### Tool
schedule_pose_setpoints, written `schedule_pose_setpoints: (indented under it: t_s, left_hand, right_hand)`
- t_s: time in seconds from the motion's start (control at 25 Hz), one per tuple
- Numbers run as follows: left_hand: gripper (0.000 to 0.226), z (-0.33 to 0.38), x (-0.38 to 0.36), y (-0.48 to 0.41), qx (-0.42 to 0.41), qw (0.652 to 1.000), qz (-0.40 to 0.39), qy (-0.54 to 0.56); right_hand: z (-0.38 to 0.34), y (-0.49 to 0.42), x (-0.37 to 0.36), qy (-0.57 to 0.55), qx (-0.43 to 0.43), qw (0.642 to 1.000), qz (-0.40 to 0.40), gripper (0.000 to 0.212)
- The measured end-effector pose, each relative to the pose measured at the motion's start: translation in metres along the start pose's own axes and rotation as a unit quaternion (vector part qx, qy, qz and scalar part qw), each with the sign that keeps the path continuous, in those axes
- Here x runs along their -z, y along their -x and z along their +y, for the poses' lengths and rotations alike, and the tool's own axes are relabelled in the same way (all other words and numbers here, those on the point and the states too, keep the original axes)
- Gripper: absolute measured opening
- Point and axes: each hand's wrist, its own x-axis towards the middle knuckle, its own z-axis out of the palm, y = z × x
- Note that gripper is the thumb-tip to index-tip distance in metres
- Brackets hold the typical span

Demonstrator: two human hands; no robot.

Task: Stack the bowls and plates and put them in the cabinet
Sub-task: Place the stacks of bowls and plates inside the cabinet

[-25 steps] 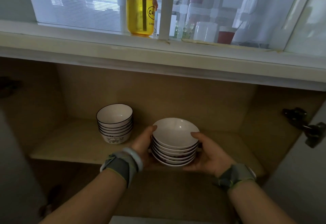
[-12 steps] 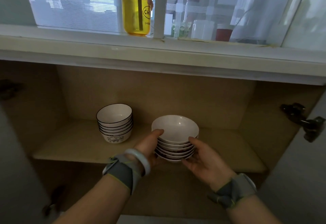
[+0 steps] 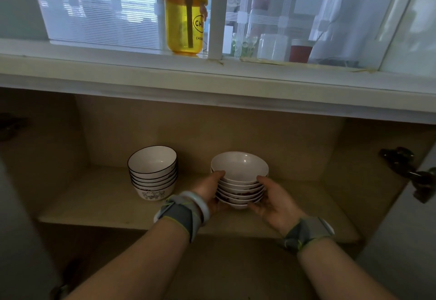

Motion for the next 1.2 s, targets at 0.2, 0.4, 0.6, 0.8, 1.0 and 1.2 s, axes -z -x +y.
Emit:
schedule_pose_setpoints:
  t_s: [0.2,0.4,0.6,0.8,1.0,1.2]
  left_hand:
    - [0.043,0.002,-0.006,-0.011,-0.01,1.0,-0.001,0.005]
    - [0.046,0.003,-0.008,-0.02,-0.027,1.0,0.005,-0.009]
    - [0.048,0.003,-0.005,-0.022,-0.042,0.997,0.013,-0.057]
    - [0.065,-0.003,0.026,-0.005,-0.022,0.984,0.018,-0.174]
    - [0.056,0.009,0.064,0.028,-0.038,0.98,0.038,-0.193]
    - [0.053,0.028,0.092,0.05,-0.049,0.973,0.044,-0.219]
  right_hand:
    - [-0.007,-0.011,-0.001,0.012,-0.011,1.0,0.006,0.016]
    - [-0.011,-0.023,-0.001,0.021,-0.005,1.0,0.0,0.028]
    - [-0.01,-0.025,0.0,0.027,0.001,1.0,0.002,0.023]
    - [0.003,-0.008,0.003,0.038,0.014,0.999,0.004,0.032]
    - [0.035,0.037,-0.012,0.08,0.074,0.994,-0.002,0.015]
    - [0.06,0.061,-0.061,0.136,0.091,0.98,-0.11,0.013]
